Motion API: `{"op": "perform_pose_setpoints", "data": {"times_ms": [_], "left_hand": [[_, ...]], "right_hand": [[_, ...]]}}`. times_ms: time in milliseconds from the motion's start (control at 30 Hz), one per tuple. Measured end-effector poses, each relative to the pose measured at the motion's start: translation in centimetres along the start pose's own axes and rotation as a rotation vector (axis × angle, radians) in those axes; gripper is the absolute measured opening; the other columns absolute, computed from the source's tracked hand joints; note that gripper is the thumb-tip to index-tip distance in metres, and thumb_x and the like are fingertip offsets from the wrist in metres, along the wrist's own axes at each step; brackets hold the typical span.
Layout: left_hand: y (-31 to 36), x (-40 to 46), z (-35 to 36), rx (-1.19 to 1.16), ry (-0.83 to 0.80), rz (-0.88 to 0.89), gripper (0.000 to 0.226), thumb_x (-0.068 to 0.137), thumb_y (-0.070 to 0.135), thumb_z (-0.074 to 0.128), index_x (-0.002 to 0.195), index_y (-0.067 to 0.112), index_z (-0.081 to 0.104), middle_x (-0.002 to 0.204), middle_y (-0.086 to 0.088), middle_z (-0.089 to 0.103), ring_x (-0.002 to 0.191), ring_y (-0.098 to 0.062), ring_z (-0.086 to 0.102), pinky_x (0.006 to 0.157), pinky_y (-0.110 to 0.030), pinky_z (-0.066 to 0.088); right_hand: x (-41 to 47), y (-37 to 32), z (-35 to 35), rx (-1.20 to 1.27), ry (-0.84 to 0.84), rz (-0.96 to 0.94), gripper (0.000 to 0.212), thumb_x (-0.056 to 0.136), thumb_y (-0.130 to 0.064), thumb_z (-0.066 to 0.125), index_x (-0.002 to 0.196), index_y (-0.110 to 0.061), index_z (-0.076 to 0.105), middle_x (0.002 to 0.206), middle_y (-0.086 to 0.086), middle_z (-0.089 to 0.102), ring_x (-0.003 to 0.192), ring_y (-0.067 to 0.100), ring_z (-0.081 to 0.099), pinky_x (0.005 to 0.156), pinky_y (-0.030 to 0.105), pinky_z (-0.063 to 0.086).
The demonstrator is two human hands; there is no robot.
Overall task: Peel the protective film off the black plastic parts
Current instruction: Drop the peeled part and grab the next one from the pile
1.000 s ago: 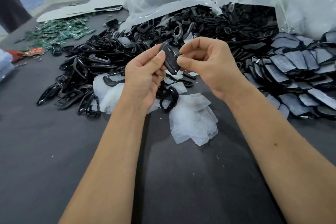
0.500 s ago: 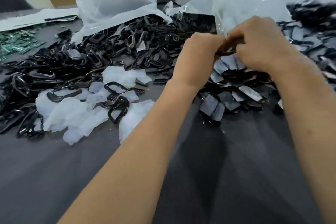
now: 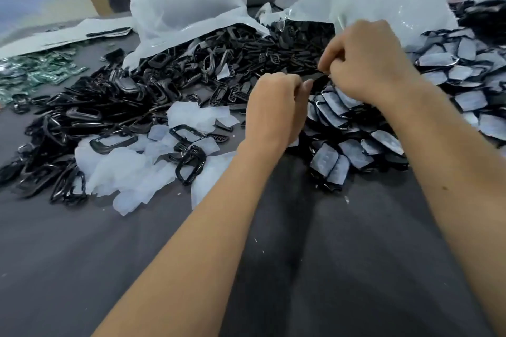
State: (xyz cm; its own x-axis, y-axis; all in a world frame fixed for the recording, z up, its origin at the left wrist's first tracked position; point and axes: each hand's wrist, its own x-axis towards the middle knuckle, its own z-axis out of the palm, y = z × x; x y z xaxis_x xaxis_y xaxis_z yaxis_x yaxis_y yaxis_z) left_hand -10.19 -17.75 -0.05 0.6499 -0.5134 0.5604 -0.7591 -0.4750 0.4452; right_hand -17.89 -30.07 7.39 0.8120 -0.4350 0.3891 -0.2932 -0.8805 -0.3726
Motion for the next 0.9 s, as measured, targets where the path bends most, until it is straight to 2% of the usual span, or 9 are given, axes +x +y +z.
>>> {"op": "perform_pose_setpoints", "data": {"times_ms": [167, 233, 300, 400, 533, 600, 667, 767, 900], "left_hand": [[-6.3, -0.3, -2.0, 0.318, 0.025, -0.240, 0.030, 0.102, 0.028, 0.048, 0.085, 0.010, 0.064, 0.096, -0.015, 0.069, 0.094, -0.034, 0.060, 0.080, -0.041, 0.044], [-8.4, 0.0, -3.1, 0.401, 0.052, -0.365, 0.028, 0.101, 0.026, 0.047, 0.107, 0.011, 0.069, 0.113, -0.015, 0.064, 0.111, -0.035, 0.054, 0.089, -0.042, 0.043], [-10.3, 0.6, -4.2, 0.445, 0.046, -0.482, 0.027, 0.096, 0.019, 0.050, 0.116, 0.012, 0.068, 0.124, -0.015, 0.058, 0.122, -0.037, 0.047, 0.094, -0.044, 0.042], [-12.5, 1.9, -5.6, 0.503, -0.030, -0.568, 0.030, 0.093, 0.016, 0.057, 0.122, 0.014, 0.063, 0.136, -0.017, 0.051, 0.132, -0.040, 0.040, 0.102, -0.051, 0.041], [-16.3, 3.4, -7.5, 0.638, -0.234, -0.607, 0.051, 0.095, 0.037, 0.062, 0.142, 0.019, 0.052, 0.157, -0.016, 0.033, 0.146, -0.043, 0.024, 0.113, -0.054, 0.032], [-17.8, 4.0, -8.1, 0.670, -0.308, -0.601, 0.056, 0.097, 0.047, 0.061, 0.145, 0.019, 0.052, 0.157, -0.015, 0.036, 0.146, -0.043, 0.025, 0.113, -0.054, 0.030], [-18.3, 4.5, -8.3, 0.713, -0.279, -0.570, 0.049, 0.096, 0.046, 0.065, 0.134, 0.016, 0.060, 0.144, -0.016, 0.050, 0.140, -0.042, 0.033, 0.108, -0.053, 0.036], [-18.5, 4.8, -8.5, 0.691, -0.173, -0.501, 0.022, 0.096, 0.020, 0.067, 0.116, 0.010, 0.070, 0.117, -0.019, 0.066, 0.126, -0.040, 0.050, 0.093, -0.048, 0.050], [-18.3, 4.4, -9.2, 0.600, -0.110, -0.510, 0.021, 0.091, 0.001, 0.065, 0.107, 0.010, 0.074, 0.114, -0.018, 0.068, 0.115, -0.036, 0.059, 0.085, -0.045, 0.057]], "right_hand": [[1.5, -5.8, 6.5, -0.059, -0.217, -0.108, 0.035, 0.083, 0.001, 0.061, 0.105, -0.018, 0.080, 0.108, 0.013, 0.075, 0.101, 0.033, 0.069, 0.087, 0.043, 0.060], [2.0, -7.3, 8.9, -0.124, -0.274, -0.116, 0.039, 0.086, 0.001, 0.060, 0.120, -0.014, 0.072, 0.123, 0.015, 0.068, 0.115, 0.036, 0.063, 0.092, 0.046, 0.058], [2.4, -8.7, 11.0, -0.187, -0.336, -0.076, 0.040, 0.090, -0.002, 0.061, 0.129, -0.010, 0.062, 0.137, 0.018, 0.054, 0.126, 0.039, 0.051, 0.096, 0.047, 0.053], [2.7, -10.1, 12.8, -0.212, -0.354, 0.032, 0.038, 0.092, -0.005, 0.066, 0.129, -0.008, 0.057, 0.144, 0.020, 0.035, 0.121, 0.042, 0.049, 0.085, 0.045, 0.046], [3.5, -10.2, 13.7, -0.124, -0.234, 0.061, 0.034, 0.093, 0.003, 0.063, 0.124, -0.010, 0.066, 0.131, 0.020, 0.052, 0.104, 0.041, 0.064, 0.078, 0.041, 0.050], [3.7, -9.8, 13.8, -0.103, -0.146, 0.090, 0.028, 0.093, 0.004, 0.061, 0.115, -0.010, 0.070, 0.118, 0.019, 0.063, 0.101, 0.039, 0.067, 0.074, 0.039, 0.050], [3.8, -9.7, 14.0, -0.075, -0.064, 0.140, 0.018, 0.095, 0.000, 0.062, 0.106, -0.010, 0.072, 0.107, 0.017, 0.068, 0.099, 0.037, 0.068, 0.072, 0.038, 0.052], [3.9, -9.8, 14.1, -0.026, 0.030, 0.178, 0.016, 0.100, -0.005, 0.058, 0.104, -0.012, 0.072, 0.103, 0.013, 0.072, 0.104, 0.035, 0.066, 0.086, 0.044, 0.056], [3.2, -10.4, 14.0, 0.094, 0.144, 0.156, 0.017, 0.104, -0.011, 0.052, 0.111, -0.014, 0.068, 0.106, 0.008, 0.072, 0.110, 0.033, 0.061, 0.095, 0.047, 0.051]]}}
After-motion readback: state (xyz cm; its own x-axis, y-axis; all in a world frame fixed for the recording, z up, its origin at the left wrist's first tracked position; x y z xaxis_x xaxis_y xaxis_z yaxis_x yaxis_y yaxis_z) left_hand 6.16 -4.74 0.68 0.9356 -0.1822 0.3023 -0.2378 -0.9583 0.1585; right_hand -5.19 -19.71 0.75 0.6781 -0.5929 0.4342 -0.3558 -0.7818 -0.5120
